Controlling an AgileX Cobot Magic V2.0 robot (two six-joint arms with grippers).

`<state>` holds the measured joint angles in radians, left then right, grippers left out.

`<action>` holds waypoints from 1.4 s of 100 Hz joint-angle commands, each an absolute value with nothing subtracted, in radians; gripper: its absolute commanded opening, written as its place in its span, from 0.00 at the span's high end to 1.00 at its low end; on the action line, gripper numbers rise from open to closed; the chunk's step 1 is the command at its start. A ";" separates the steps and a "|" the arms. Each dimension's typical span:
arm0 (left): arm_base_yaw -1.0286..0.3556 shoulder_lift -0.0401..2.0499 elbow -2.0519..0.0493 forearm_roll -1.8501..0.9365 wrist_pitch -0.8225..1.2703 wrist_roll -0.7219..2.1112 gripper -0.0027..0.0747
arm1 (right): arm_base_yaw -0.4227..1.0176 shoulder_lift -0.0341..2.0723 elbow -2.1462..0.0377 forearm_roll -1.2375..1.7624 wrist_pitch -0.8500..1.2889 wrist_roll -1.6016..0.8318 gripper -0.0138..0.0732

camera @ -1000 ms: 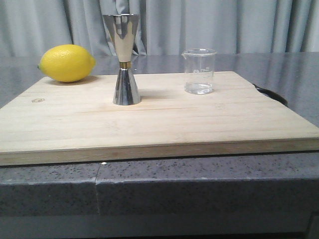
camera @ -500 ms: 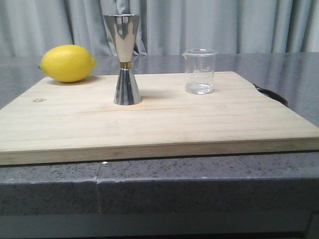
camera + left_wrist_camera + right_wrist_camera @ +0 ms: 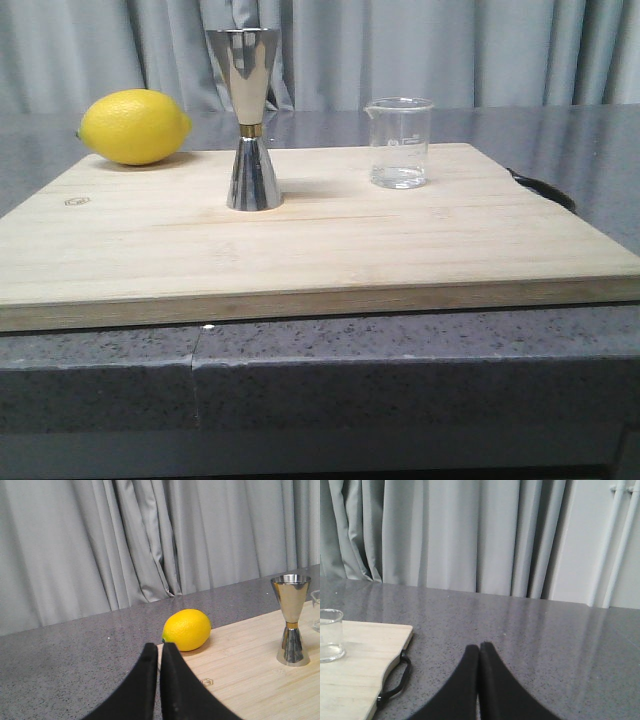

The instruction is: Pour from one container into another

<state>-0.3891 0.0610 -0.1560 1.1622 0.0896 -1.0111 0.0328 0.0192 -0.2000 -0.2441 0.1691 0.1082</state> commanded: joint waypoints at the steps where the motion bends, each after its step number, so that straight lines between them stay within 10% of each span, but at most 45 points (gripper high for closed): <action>1: -0.388 0.070 -0.182 1.157 0.057 -1.021 0.99 | 0.026 0.029 -0.221 -0.241 0.093 0.096 0.92; 85: -0.388 0.070 -0.180 0.837 0.063 -1.015 0.99 | 0.026 0.029 -0.221 -0.241 0.086 0.096 0.92; 140: -0.269 -0.032 -0.088 0.209 -0.006 -0.178 0.99 | 0.026 0.029 -0.221 -0.241 0.086 0.096 0.92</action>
<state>-0.3106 -0.0047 -0.0907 0.2763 0.1061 -0.2248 0.0328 0.0176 -0.1961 -0.2381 0.1674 0.1082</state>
